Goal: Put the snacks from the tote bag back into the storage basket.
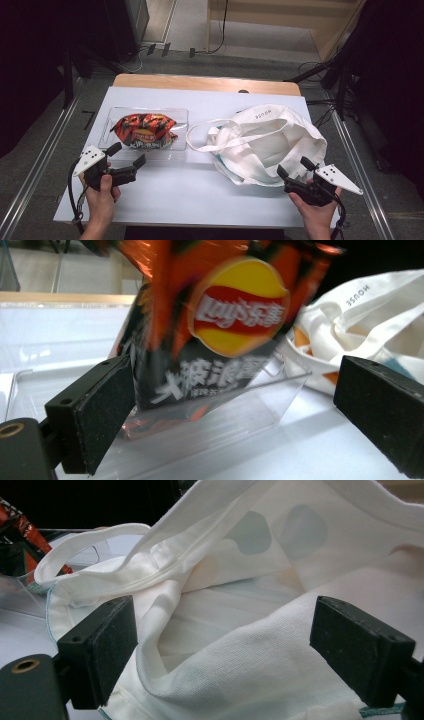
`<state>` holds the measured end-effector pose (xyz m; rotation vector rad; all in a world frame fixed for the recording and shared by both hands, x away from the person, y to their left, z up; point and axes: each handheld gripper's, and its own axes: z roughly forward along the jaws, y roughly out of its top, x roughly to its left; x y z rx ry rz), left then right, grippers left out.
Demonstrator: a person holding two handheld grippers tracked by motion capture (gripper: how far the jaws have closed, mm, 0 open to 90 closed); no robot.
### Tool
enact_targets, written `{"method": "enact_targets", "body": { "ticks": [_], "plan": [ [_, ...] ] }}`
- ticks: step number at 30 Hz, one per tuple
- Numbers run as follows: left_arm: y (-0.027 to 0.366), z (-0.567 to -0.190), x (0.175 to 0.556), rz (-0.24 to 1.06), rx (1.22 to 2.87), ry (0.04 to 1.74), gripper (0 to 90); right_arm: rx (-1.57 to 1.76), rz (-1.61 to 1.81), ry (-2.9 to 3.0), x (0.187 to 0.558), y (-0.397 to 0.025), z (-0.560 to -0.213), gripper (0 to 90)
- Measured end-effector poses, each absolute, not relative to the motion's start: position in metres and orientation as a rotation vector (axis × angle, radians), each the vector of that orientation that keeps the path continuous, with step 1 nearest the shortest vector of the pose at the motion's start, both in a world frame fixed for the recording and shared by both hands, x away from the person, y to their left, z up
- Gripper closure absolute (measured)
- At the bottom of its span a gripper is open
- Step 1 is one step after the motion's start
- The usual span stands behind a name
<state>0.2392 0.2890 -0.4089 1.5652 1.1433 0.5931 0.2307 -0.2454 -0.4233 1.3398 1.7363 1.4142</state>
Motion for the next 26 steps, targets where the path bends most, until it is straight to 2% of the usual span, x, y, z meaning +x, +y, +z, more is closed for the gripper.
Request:
{"method": "enact_targets", "body": {
  "ticks": [5,12,26],
  "plan": [
    [0.294,-0.412,0.229,0.584,1.532,1.172,3.6,1.345,1.419,1.735,0.230,-0.245,-0.423,12.1],
    [0.303,-0.421,0.207,0.626,1.566,1.152,3.5,1.348,1.418,1.734,0.228,-0.249,-0.426,11.0],
    [0.312,-0.429,0.205,0.647,1.576,1.170,3.6,1.368,1.400,1.722,0.228,-0.256,-0.433,10.7]
  ]
}}
